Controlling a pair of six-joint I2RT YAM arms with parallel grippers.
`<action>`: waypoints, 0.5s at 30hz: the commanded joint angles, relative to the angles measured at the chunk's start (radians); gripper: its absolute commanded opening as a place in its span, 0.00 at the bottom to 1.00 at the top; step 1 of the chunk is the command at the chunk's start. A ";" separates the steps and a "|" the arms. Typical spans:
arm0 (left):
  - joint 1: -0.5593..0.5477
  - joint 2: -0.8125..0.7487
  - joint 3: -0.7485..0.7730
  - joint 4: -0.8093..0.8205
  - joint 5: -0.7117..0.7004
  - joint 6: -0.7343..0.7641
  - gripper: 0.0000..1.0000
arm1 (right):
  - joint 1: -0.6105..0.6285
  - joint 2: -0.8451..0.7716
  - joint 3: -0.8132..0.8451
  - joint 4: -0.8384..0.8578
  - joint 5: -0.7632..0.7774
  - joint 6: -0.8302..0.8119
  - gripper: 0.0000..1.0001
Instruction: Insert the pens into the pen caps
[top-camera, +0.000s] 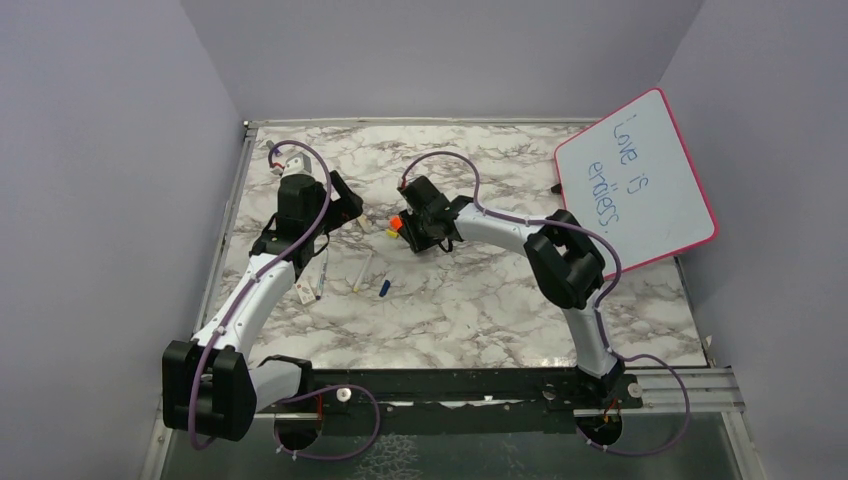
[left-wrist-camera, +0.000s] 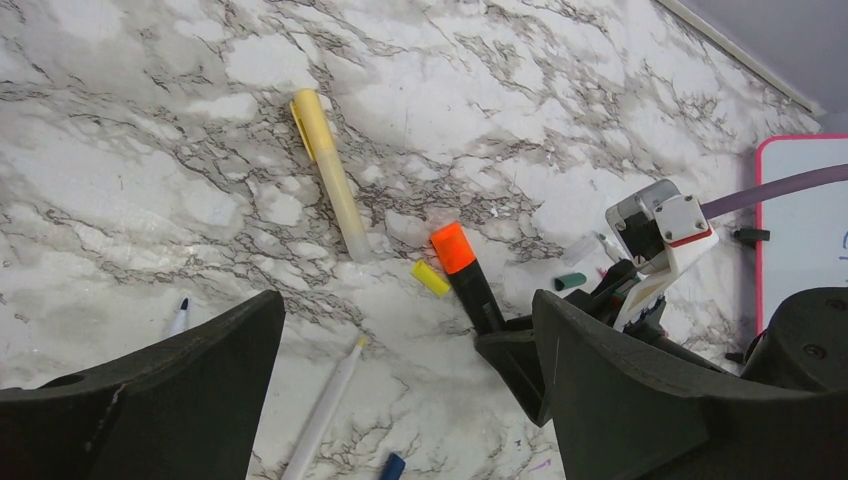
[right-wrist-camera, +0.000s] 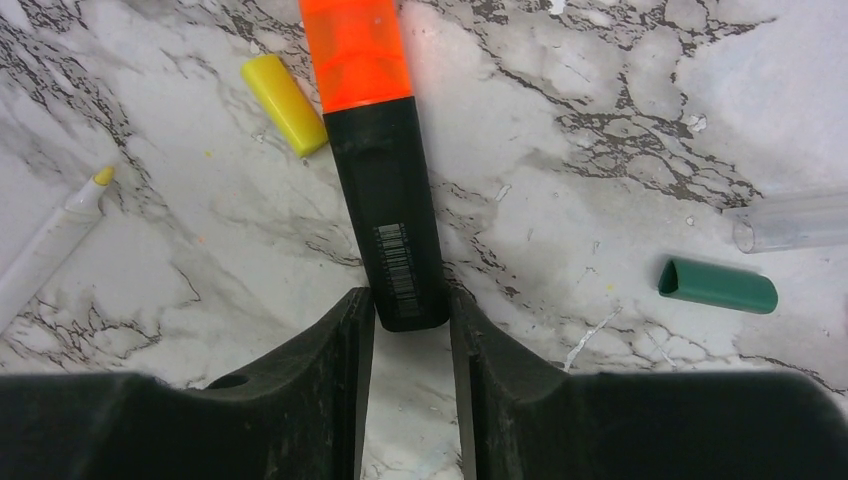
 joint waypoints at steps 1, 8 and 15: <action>0.005 -0.002 -0.005 0.025 -0.012 0.003 0.92 | 0.007 0.033 0.028 -0.018 0.039 0.001 0.36; 0.005 -0.005 -0.002 0.019 -0.019 0.006 0.92 | 0.008 0.058 0.080 -0.016 0.120 0.020 0.41; 0.005 -0.022 -0.006 0.001 -0.046 0.019 0.92 | 0.007 0.059 0.149 -0.065 0.145 0.053 0.55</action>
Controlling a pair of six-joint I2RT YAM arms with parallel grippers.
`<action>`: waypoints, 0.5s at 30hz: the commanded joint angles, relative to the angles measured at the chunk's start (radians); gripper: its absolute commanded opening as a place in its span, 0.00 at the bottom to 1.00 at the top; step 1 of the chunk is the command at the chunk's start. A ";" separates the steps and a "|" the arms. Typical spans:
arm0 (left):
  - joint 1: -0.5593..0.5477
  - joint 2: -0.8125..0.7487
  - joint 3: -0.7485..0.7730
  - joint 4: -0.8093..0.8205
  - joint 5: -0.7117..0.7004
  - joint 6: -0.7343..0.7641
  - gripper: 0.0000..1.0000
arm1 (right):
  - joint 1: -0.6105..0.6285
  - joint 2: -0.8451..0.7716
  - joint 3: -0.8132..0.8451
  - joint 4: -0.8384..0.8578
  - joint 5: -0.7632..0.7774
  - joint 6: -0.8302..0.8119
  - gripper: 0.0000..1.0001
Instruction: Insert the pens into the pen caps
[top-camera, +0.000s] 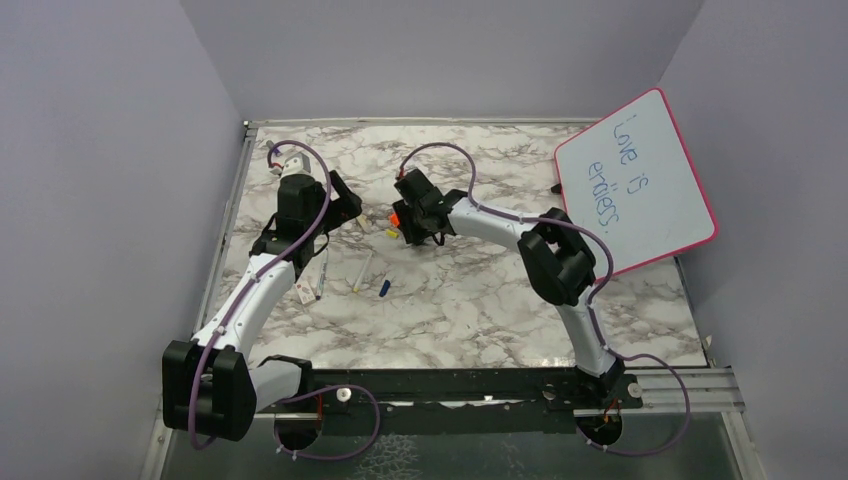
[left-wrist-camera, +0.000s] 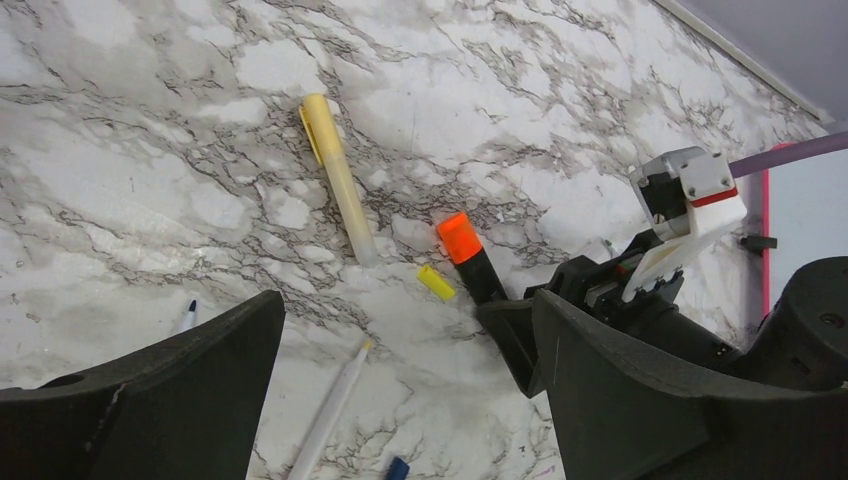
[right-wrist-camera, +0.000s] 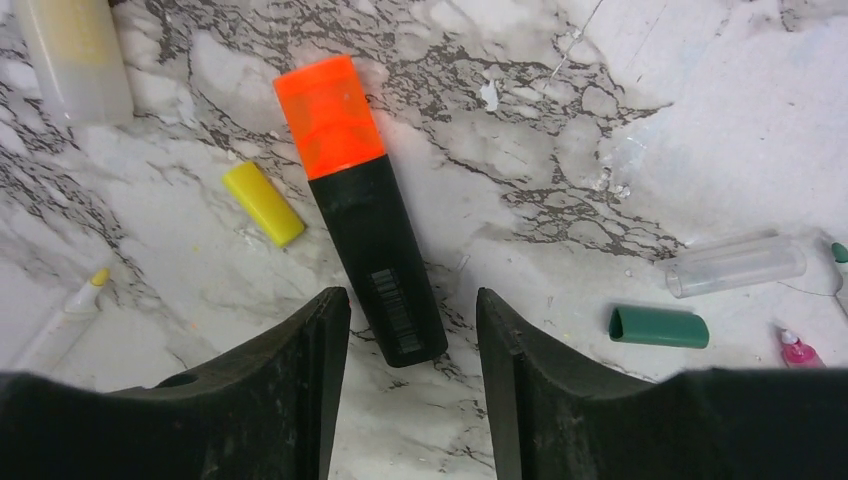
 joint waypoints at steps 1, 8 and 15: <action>0.005 -0.021 -0.007 -0.005 -0.030 0.017 0.92 | 0.007 -0.015 0.037 -0.039 0.026 0.030 0.56; 0.005 -0.003 -0.107 -0.016 0.059 0.002 0.82 | 0.006 -0.088 0.001 0.005 -0.115 0.049 0.57; -0.124 0.104 -0.158 -0.068 0.040 0.040 0.54 | 0.006 -0.111 -0.022 0.058 -0.252 0.101 0.55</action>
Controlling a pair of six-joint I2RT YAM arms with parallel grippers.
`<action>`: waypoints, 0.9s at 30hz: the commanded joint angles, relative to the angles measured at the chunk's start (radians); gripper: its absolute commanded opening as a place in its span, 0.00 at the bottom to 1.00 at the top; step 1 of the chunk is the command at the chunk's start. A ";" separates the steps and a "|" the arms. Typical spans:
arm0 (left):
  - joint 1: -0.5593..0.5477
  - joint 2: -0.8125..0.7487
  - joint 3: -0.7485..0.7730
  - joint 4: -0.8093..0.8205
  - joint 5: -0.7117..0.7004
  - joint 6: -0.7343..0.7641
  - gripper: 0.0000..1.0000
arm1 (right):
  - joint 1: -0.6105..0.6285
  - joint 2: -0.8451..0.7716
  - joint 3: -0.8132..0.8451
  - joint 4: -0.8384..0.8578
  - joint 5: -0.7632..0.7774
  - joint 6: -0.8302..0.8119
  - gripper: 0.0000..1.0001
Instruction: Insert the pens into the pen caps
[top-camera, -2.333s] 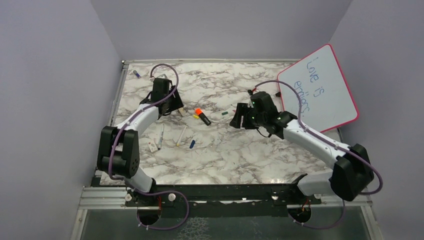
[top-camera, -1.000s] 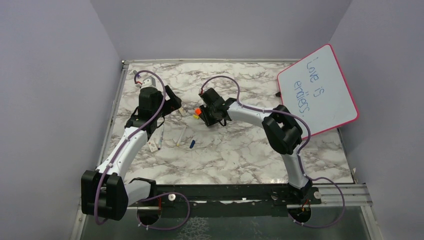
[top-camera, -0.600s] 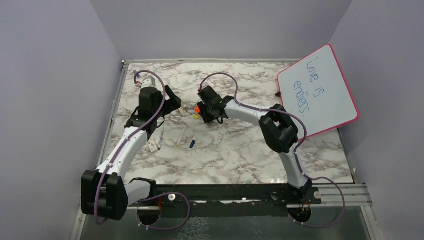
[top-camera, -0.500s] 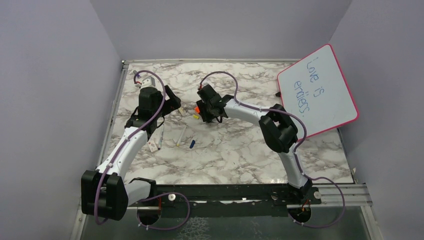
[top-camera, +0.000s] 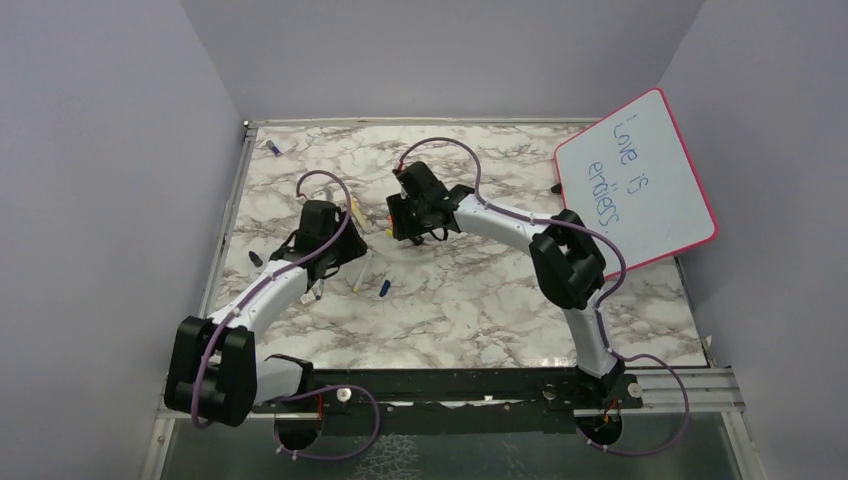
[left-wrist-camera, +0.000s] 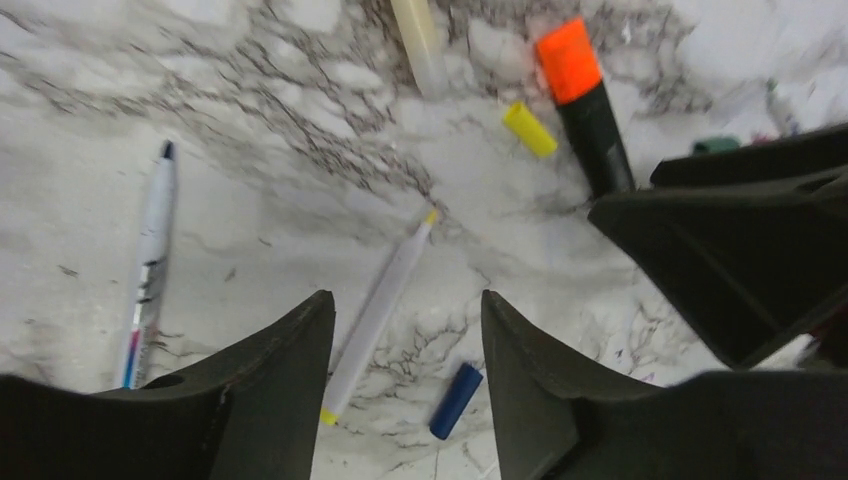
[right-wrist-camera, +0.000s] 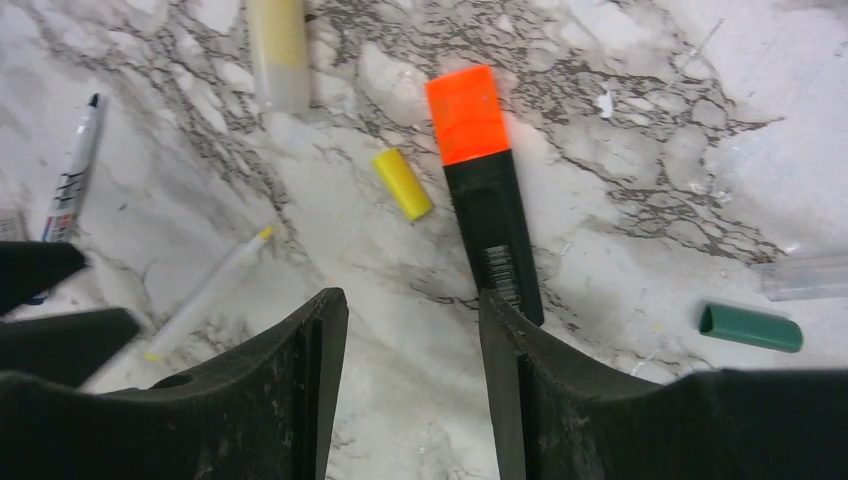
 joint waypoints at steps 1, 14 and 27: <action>-0.110 0.083 -0.001 -0.041 -0.035 0.025 0.52 | 0.007 -0.052 -0.029 0.053 -0.122 0.052 0.55; -0.207 0.192 0.076 -0.139 -0.234 0.044 0.50 | 0.007 -0.099 -0.103 0.094 -0.140 0.095 0.52; -0.217 0.253 0.056 -0.154 -0.217 0.062 0.28 | 0.007 -0.198 -0.196 0.159 -0.073 0.178 0.49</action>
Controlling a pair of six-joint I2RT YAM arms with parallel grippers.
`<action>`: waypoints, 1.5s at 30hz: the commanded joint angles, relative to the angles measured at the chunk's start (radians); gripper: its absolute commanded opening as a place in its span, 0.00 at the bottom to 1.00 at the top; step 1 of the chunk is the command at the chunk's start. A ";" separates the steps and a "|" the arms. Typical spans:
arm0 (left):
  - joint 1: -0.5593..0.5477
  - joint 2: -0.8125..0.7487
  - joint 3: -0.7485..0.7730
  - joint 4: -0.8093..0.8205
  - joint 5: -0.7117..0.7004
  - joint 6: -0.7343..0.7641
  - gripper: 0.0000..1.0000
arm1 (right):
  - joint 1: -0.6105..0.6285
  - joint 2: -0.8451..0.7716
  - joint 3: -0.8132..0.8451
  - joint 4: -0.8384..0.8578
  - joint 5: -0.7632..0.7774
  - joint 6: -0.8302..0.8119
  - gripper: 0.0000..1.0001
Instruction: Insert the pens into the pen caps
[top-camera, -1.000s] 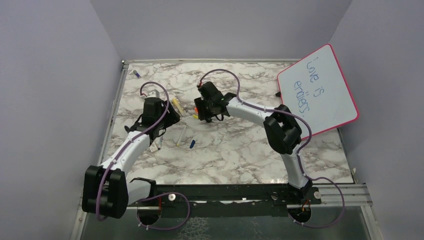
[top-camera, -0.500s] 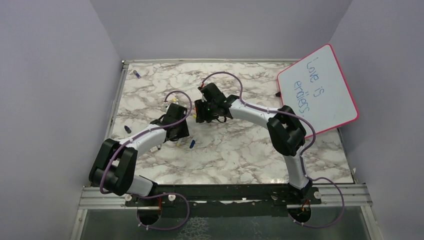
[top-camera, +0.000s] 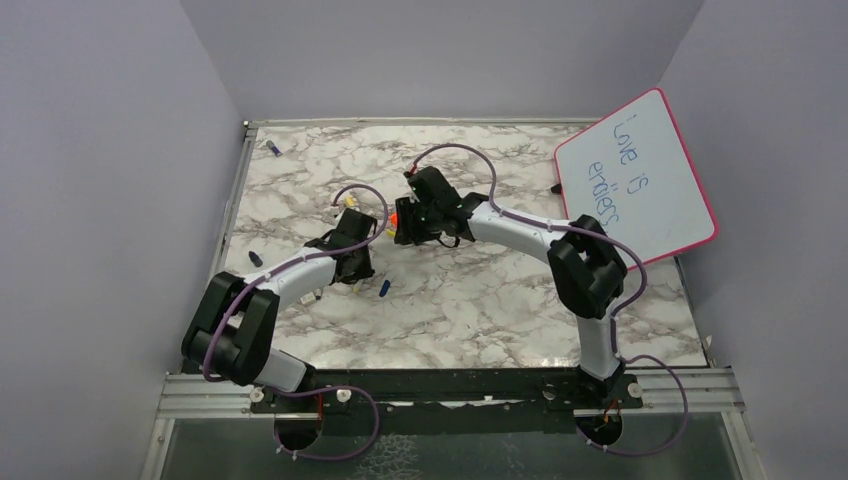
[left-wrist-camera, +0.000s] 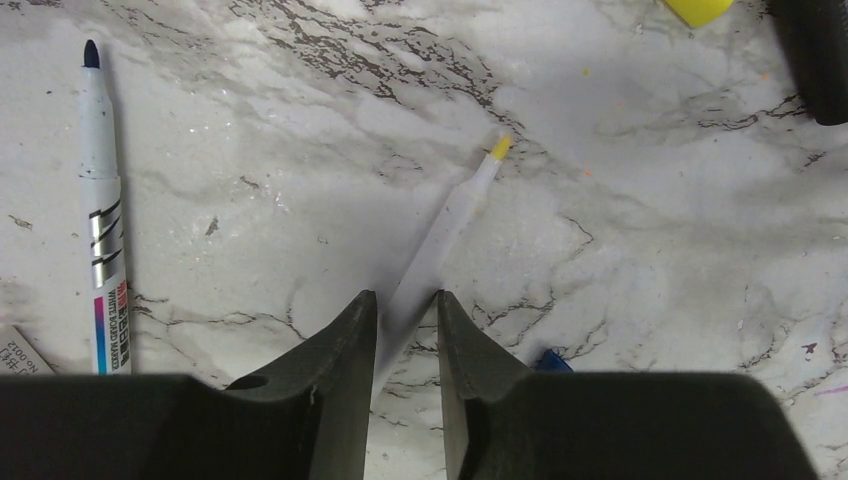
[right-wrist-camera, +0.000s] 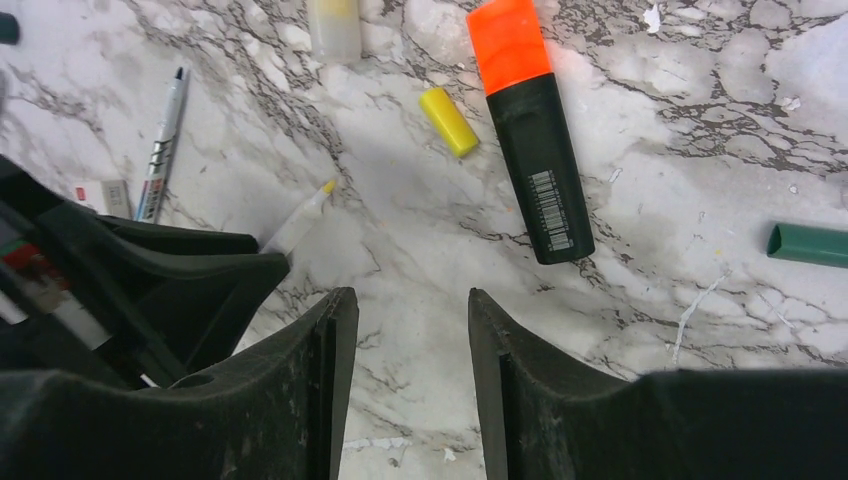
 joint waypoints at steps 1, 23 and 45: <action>-0.010 0.022 0.004 -0.018 -0.024 0.018 0.27 | 0.006 -0.090 -0.040 0.073 0.046 0.049 0.49; -0.043 -0.227 0.003 0.049 0.067 0.036 0.00 | 0.006 -0.404 -0.337 0.257 -0.030 0.134 0.49; -0.044 -0.549 -0.121 0.598 0.835 -0.031 0.00 | 0.006 -0.740 -0.564 0.519 -0.171 0.315 0.67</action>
